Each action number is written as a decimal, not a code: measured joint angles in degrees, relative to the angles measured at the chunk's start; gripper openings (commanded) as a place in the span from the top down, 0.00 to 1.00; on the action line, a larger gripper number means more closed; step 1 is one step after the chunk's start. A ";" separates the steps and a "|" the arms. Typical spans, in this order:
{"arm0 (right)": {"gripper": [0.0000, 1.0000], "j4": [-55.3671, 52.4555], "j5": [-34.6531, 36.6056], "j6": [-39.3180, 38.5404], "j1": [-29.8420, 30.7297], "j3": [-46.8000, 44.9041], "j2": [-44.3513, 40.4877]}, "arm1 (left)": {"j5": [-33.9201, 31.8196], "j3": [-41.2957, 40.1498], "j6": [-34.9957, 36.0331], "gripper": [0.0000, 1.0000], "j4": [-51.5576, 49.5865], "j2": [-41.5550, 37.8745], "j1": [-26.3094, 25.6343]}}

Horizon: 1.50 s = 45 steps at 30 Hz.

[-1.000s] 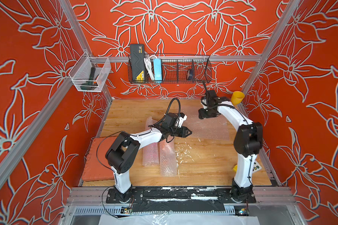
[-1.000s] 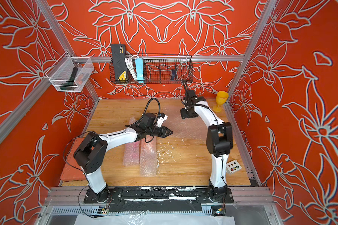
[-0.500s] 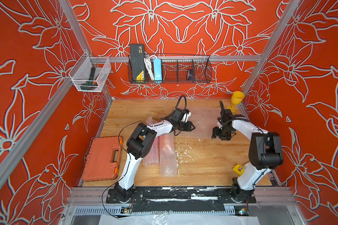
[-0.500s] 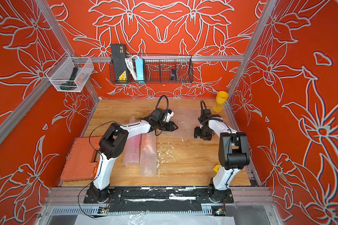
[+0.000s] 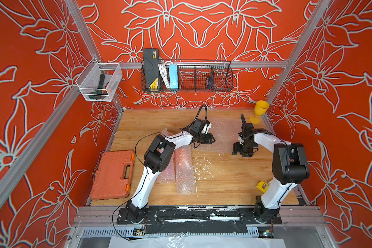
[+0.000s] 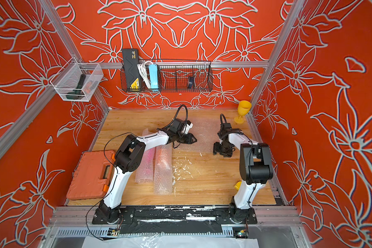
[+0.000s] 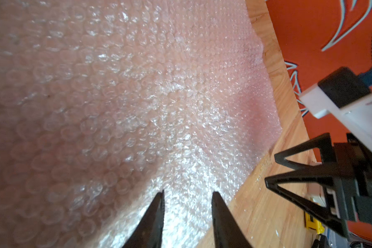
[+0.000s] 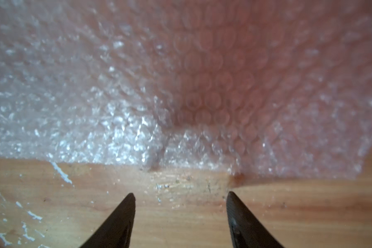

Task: Unpack wine glasses from bubble wrap
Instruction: Move the bubble wrap to the center of the board.

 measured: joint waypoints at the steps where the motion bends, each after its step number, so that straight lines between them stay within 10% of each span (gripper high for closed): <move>1: 0.32 0.31 0.24 -0.11 -0.09 0.90 0.94 | -0.02 -0.13 0.13 0.63 0.00 0.00 0.00; 24: 0.32 3.08 1.25 -0.98 -1.70 15.93 12.79 | -1.29 26.93 2.08 0.63 -9.92 17.35 3.98; 45: 0.33 1.33 0.50 -1.49 -0.15 13.60 5.53 | -1.49 24.33 1.01 0.61 -12.02 8.61 4.44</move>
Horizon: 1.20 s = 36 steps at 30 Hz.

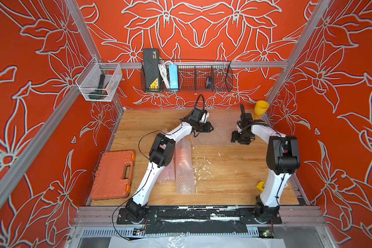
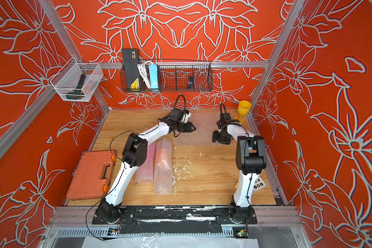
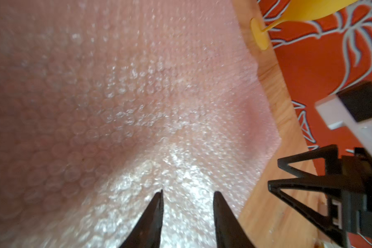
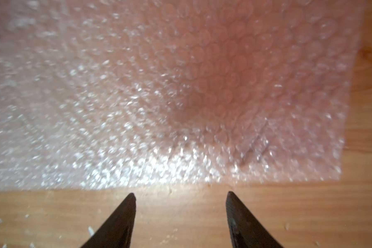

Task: Unpack wine glasses from bubble wrap
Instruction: Move the bubble wrap to the center of the board, then unwrap the bubble wrap at the center of the board.

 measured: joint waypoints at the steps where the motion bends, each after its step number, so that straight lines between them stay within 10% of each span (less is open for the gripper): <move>1: 0.33 -0.37 -0.02 -0.15 0.37 -0.24 -2.05 | -0.11 -2.08 0.17 0.61 0.44 -3.21 0.00; 19: 0.34 3.10 -7.23 2.54 31.36 -16.15 -28.81 | 3.65 -56.61 -2.78 0.59 16.26 -46.18 7.17; 36: 0.34 4.70 4.24 3.52 55.43 0.92 -7.69 | 6.84 -72.35 -9.31 0.57 23.06 -57.46 20.63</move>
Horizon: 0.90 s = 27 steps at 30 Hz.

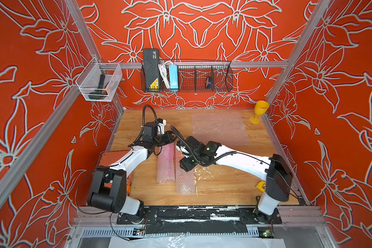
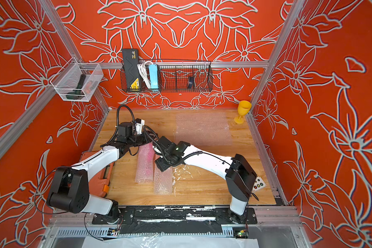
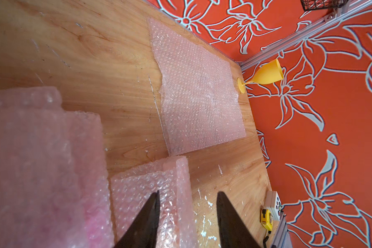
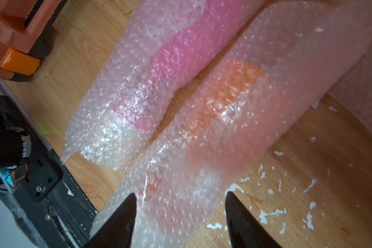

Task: Unpack wine glasses from bubble wrap
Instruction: Unwrap the bubble wrap at the center of the board.

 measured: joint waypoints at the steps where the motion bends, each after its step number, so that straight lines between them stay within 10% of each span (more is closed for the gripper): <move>1: 0.34 -0.50 0.68 -0.09 0.35 0.94 1.03 | 0.35 -0.57 -0.02 0.57 0.09 -0.31 0.63; 17: 0.41 -4.02 5.86 0.90 0.17 2.05 5.49 | 2.40 -3.23 0.13 0.57 0.76 -2.10 3.02; 27: 0.64 -1.66 -0.17 2.82 -3.37 -2.10 4.26 | 2.38 -3.26 0.11 0.57 0.79 -2.32 2.99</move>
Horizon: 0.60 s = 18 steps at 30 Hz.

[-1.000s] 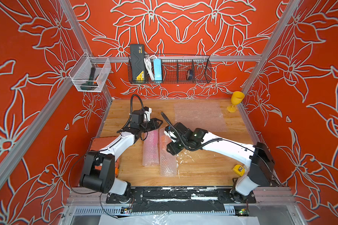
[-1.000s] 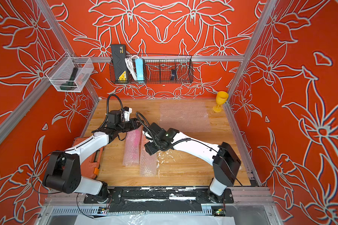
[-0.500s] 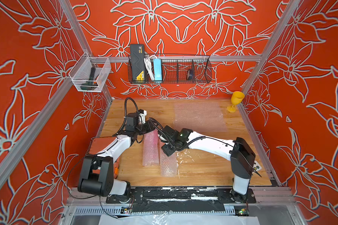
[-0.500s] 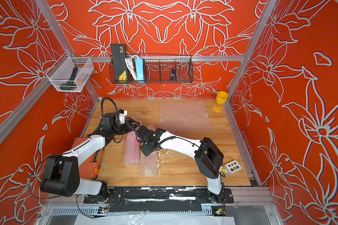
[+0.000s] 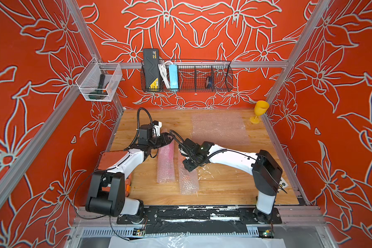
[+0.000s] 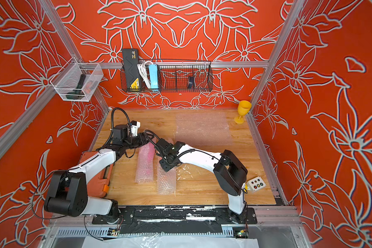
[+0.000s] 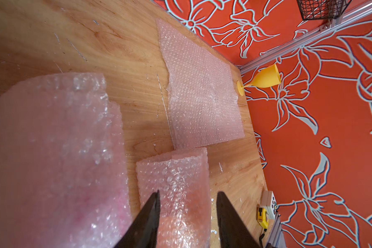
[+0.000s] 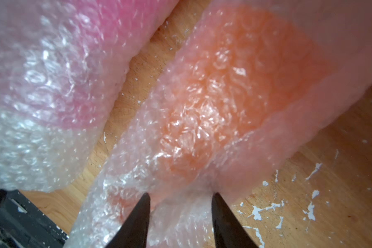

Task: Unpack wine glasses from bubble wrap
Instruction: Unwrap the bubble wrap at the center of the board.

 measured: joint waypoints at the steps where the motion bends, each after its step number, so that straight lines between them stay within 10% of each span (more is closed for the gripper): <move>1: 0.65 0.55 -1.20 0.24 -0.46 -0.48 -0.28 | -0.31 0.00 0.17 0.57 -0.39 -0.31 0.02; 18: 1.00 3.93 -4.35 1.90 -3.26 -4.92 -4.94 | -1.92 0.00 2.14 0.57 -1.36 -2.54 0.13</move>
